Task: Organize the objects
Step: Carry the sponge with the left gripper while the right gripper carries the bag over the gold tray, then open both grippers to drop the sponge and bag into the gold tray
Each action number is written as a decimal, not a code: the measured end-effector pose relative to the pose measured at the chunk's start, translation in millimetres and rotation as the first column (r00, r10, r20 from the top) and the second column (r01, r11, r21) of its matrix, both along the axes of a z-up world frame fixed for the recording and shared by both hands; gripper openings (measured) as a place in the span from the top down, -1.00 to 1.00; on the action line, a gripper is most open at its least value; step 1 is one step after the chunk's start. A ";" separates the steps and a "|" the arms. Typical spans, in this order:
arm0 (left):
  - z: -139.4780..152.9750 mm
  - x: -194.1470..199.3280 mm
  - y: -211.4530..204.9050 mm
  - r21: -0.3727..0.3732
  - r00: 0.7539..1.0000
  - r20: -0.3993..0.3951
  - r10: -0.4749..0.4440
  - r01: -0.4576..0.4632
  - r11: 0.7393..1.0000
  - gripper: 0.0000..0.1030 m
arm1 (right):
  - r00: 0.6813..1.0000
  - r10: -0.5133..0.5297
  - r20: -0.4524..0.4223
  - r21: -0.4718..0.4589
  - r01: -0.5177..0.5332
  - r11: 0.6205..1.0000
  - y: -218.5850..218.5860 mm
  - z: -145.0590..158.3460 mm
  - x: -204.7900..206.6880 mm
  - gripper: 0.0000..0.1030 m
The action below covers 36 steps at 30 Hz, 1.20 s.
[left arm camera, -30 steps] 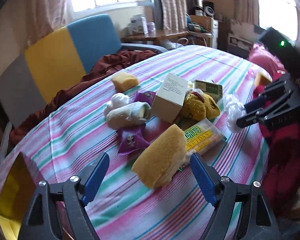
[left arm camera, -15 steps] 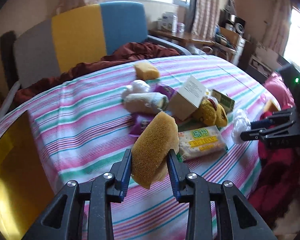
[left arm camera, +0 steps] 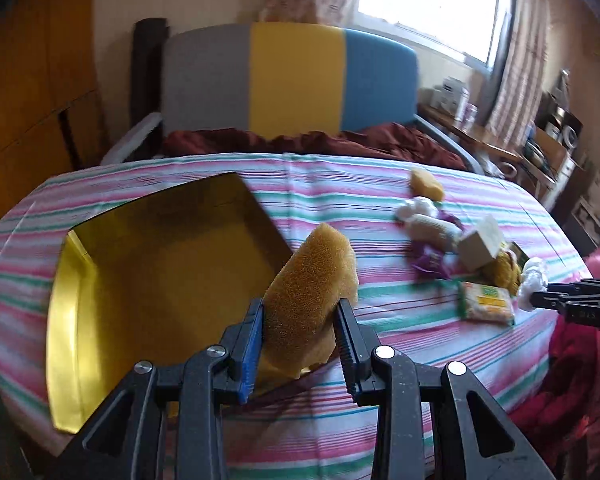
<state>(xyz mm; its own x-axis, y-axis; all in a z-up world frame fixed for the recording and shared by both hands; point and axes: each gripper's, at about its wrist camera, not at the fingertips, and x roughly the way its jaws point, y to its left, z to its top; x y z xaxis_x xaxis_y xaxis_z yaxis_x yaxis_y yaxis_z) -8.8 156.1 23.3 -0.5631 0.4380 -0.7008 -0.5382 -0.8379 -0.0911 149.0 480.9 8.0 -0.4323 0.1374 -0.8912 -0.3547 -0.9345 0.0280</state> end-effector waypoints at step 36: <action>-45.9 -34.4 -153.9 -0.112 0.892 0.009 0.452 -0.448 0.887 -0.14 | 0.757 0.648 -0.083 -0.153 -0.652 0.742 -325.7 -45.9 -201.9 0.17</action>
